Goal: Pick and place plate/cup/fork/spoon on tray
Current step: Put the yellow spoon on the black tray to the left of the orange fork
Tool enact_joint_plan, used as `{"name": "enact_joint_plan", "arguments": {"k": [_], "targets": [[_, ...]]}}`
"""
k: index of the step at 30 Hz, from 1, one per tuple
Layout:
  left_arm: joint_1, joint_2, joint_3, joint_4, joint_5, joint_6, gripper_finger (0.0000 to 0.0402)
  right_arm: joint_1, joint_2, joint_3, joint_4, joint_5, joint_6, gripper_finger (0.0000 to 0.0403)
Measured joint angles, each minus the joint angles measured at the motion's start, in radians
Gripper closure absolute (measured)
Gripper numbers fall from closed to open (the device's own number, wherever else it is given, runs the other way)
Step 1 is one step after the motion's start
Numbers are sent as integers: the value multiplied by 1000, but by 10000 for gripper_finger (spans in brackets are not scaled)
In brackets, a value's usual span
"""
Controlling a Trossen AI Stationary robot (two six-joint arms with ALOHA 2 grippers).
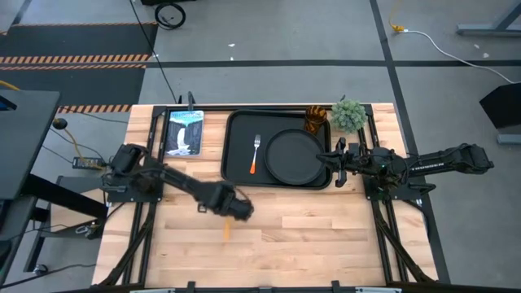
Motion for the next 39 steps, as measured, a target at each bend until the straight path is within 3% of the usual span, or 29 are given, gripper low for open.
{"name": "enact_joint_plan", "arguments": {"k": [8, 18, 24, 30, 39], "targets": [[217, -2, 42, -104, 33, 194, 353, 0, 0, 0, 0, 0, 0, 380], [542, -2, 42, 115, 33, 553, 352, 0, 0, 0, 0, 0, 0, 380], [698, 58, 43, 145, 8, 718, 355, 0, 0, 0, 0, 0, 0, 380], [750, 135, 42, 260, 37, 845, 356, 0, 0, 0, 0, 0, 0, 380], [730, 143, 42, 266, 48, 844, 356, 0, 0, 0, 0, 0, 0, 380]]}}
